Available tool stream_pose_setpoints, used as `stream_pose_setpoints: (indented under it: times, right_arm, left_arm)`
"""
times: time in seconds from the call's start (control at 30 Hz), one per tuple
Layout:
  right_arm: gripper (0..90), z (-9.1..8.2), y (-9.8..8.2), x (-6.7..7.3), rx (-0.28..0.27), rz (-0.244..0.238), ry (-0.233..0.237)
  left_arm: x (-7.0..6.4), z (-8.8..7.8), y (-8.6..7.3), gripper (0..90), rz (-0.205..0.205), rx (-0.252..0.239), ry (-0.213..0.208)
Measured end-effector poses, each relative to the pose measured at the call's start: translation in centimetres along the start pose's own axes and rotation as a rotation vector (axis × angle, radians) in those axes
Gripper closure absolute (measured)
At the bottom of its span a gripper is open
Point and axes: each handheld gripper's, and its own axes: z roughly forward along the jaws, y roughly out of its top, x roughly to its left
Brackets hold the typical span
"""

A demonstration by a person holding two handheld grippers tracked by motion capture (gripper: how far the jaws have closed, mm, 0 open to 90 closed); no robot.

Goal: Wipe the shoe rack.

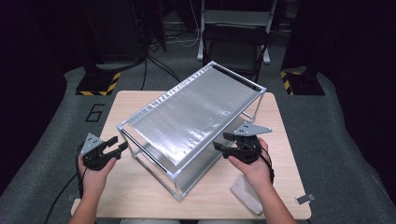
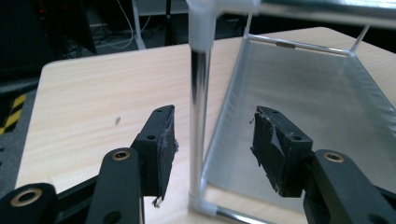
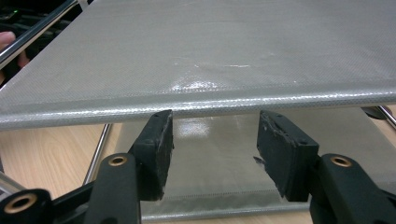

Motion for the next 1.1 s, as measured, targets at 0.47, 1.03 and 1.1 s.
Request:
stream_pose_setpoints:
  times: [0.47, 1.03, 1.1]
  right_arm:
    - [45.7, -0.2, 0.0, -0.1, -0.002, -0.003, 0.014]
    - [45.7, 0.2, 0.2, -0.1, -0.013, 0.011, 0.023]
    - [45.9, 0.1, 0.2, -0.2, -0.016, 0.012, 0.019]
  left_arm:
    - [0.3, 1.8, 0.6, 71.1, 0.015, 0.042, -0.002]
    - [-0.3, 0.6, 0.1, 80.9, 0.028, 0.048, -0.016]
    - [-0.5, 0.3, -0.1, 80.9, 0.034, 0.049, -0.027]
